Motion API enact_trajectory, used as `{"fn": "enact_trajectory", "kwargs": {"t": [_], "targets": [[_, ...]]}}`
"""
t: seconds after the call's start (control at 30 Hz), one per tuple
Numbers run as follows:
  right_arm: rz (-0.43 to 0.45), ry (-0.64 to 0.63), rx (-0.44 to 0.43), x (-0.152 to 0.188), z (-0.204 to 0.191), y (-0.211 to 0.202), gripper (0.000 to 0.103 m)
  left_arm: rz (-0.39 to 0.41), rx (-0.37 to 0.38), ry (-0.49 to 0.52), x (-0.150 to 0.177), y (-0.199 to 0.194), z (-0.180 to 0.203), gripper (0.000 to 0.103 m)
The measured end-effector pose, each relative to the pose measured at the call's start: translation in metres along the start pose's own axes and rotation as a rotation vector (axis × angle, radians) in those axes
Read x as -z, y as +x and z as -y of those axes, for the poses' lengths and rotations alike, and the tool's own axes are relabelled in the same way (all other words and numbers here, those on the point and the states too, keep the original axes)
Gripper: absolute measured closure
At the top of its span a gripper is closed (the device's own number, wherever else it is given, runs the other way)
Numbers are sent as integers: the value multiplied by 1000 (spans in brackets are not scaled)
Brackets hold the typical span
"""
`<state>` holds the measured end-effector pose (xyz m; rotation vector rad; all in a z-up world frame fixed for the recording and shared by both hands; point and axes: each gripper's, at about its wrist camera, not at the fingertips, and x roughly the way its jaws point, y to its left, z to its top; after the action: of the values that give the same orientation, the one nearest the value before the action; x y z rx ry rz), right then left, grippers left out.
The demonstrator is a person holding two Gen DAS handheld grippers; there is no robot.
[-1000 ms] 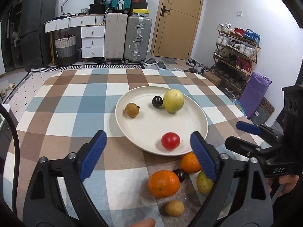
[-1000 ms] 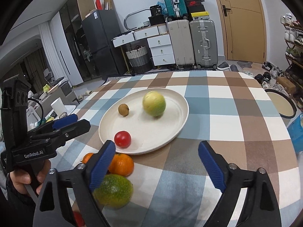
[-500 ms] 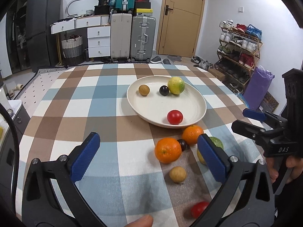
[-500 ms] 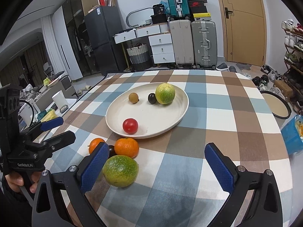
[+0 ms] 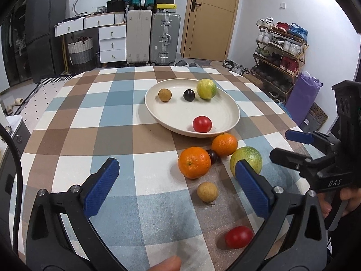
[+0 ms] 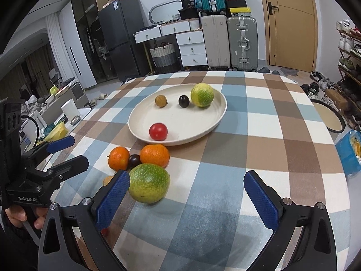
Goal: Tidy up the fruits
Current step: 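Withdraw both tools and move the right tool toward another green citrus, then grasp the second large green citrus with the right tool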
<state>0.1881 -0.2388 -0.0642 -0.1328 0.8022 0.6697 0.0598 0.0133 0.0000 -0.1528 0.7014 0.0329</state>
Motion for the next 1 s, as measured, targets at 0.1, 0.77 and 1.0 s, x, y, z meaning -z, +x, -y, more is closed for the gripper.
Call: {"fn": "enact_trajectory", "kwargs": {"t": [0.1,0.77,1.0], "targets": [[-15,-19,-9,4,-6,2,0,-12,5,-13,1,5,-5,0],[-121,-59,-72,6,-29,38,8,-48,5,-38,6,22,-13,1],[-142,-86,-93,3,-33,46,23,-49,6,-59,5,25,-19,1]]}}
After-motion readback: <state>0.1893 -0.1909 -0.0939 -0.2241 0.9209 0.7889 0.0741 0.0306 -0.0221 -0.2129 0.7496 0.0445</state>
